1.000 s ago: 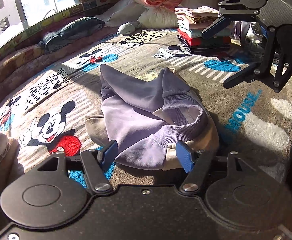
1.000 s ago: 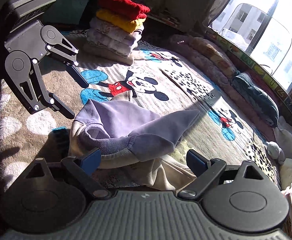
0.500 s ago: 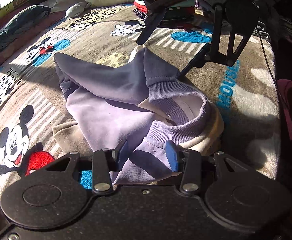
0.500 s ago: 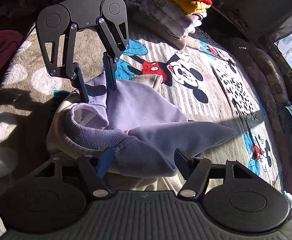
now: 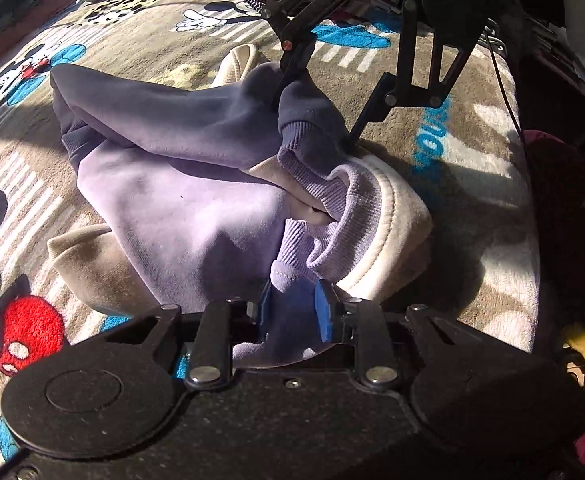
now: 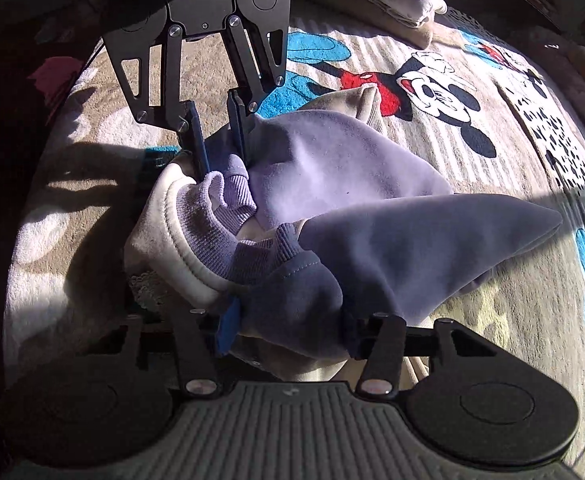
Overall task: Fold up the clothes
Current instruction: 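Grasp the lavender sleeve cuff with the left tool while the right tool grasps the hem, then lift the sweatshirt with both tools, shaking it open in the air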
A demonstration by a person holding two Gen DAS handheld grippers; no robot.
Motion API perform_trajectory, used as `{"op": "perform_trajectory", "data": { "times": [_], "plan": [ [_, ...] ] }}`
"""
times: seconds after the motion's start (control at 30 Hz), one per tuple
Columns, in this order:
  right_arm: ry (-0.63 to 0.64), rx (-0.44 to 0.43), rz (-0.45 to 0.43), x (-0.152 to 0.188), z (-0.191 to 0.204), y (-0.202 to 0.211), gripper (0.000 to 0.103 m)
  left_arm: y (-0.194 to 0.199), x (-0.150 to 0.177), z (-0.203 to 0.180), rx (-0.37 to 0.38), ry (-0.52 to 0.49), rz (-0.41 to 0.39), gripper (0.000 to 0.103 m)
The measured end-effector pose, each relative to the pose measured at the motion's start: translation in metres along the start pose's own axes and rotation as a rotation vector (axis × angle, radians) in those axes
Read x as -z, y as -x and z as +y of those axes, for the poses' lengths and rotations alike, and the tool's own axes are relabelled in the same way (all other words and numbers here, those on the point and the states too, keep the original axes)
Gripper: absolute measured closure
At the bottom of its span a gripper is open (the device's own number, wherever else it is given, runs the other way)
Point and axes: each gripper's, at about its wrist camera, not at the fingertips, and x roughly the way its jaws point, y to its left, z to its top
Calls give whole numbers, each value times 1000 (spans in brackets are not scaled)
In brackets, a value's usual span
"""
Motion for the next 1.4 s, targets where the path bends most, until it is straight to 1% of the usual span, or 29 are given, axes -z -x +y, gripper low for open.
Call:
{"op": "perform_trajectory", "data": {
  "times": [0.07, 0.13, 0.17, 0.2, 0.3, 0.37, 0.47, 0.53, 0.6, 0.7, 0.8, 0.97, 1.1, 1.17, 1.27, 1.4],
  "plan": [
    [-28, -1, -14, 5, -1, 5, 57, 1, 1, -4, -23, -8, 0, 86],
    [-33, 9, -29, 8, 2, 11, 62, 1, 1, -8, -53, -10, -4, 91],
    [-34, 16, -36, 10, 4, 14, 67, 2, 1, -11, -75, -19, -8, 98],
    [-36, 23, -42, 12, 7, 17, 74, 3, 0, -14, -97, -28, -12, 100],
    [-20, 88, -64, 13, 15, 27, 85, 14, -4, -27, -175, -59, -40, 102],
    [-27, 136, -89, 11, 19, 41, 88, 25, -7, -34, -226, -65, -56, 103],
    [-38, 214, -111, 9, 24, 68, 89, 49, -14, -43, -306, -78, -94, 103],
    [-48, 269, -122, 7, 27, 89, 90, 71, -23, -48, -367, -70, -133, 103],
    [-58, 326, -143, 4, 29, 113, 93, 97, -34, -53, -417, -60, -186, 103],
    [-72, 405, -183, -1, 35, 150, 93, 135, -51, -65, -491, -54, -267, 103],
    [-80, 465, -218, -6, 43, 181, 94, 172, -66, -82, -563, -55, -347, 103],
    [-80, 554, -263, -12, 64, 225, 95, 215, -79, -107, -659, -43, -428, 103],
    [-72, 613, -299, -17, 84, 258, 96, 243, -80, -128, -716, -31, -480, 103],
    [-56, 640, -307, -20, 93, 271, 96, 253, -80, -136, -732, -35, -496, 103],
    [-34, 672, -318, -26, 107, 288, 96, 266, -80, -149, -750, -54, -511, 103],
    [-14, 689, -337, -30, 118, 305, 96, 279, -75, -162, -770, -83, -522, 103]
  ]
}}
